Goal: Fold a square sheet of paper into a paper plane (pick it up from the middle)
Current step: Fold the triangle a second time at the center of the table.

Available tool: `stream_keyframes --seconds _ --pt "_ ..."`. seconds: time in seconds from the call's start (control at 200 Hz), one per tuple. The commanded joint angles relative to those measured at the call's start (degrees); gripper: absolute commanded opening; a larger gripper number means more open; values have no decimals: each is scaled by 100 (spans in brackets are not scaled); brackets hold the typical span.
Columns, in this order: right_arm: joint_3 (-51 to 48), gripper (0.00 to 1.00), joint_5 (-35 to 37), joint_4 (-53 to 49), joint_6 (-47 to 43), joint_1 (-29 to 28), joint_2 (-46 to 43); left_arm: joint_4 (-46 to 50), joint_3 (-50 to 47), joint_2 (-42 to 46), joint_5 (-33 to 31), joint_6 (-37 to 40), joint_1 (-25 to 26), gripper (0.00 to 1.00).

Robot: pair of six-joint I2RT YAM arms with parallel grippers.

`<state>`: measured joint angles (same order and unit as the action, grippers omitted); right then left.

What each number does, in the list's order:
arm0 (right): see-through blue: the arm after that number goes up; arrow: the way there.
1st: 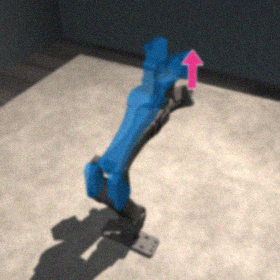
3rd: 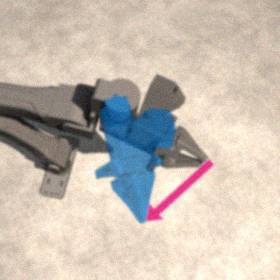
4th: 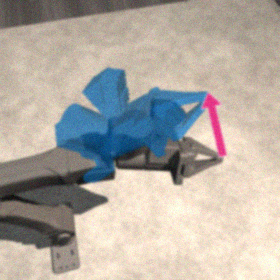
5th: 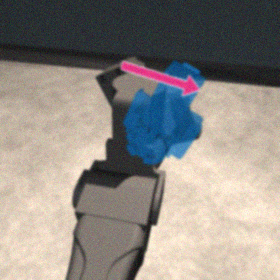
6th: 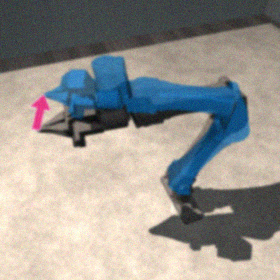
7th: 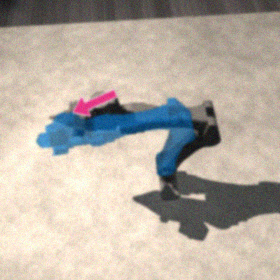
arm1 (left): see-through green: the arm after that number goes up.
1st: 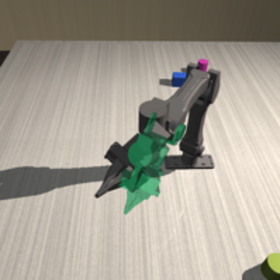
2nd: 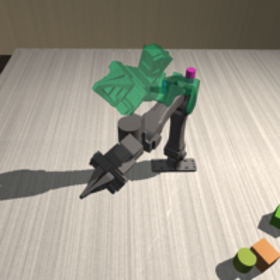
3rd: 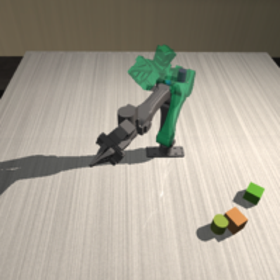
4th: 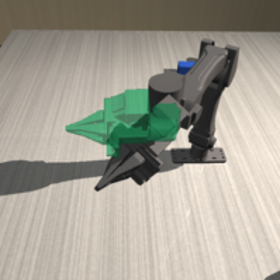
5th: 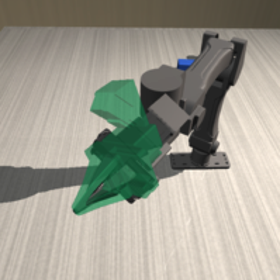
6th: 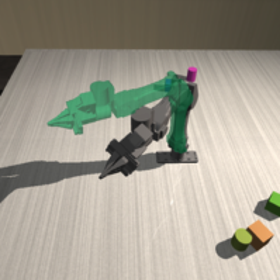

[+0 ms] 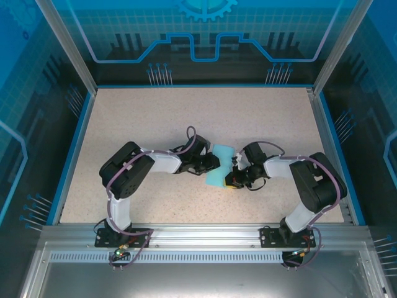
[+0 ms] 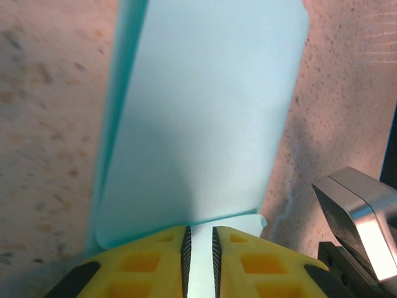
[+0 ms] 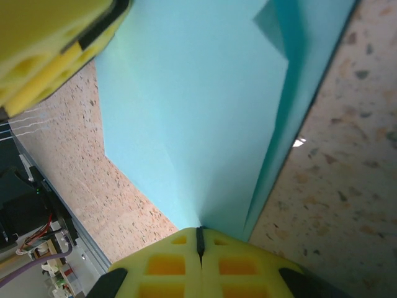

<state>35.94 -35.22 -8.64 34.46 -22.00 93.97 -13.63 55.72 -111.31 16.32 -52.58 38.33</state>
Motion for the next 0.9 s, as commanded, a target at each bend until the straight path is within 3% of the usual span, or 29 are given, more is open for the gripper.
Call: stream_keyframes --seconds 0.0,0.42,0.89 --pt "-279 2 430 -512 -123 147 95 -120 -210 -103 -145 45 -54 20" --pt "-263 3 260 -568 -180 170 -63 364 -388 100 -495 378 -184 19" --pt "-285 3 83 -520 -299 176 20 520 -189 144 -456 582 -413 19"
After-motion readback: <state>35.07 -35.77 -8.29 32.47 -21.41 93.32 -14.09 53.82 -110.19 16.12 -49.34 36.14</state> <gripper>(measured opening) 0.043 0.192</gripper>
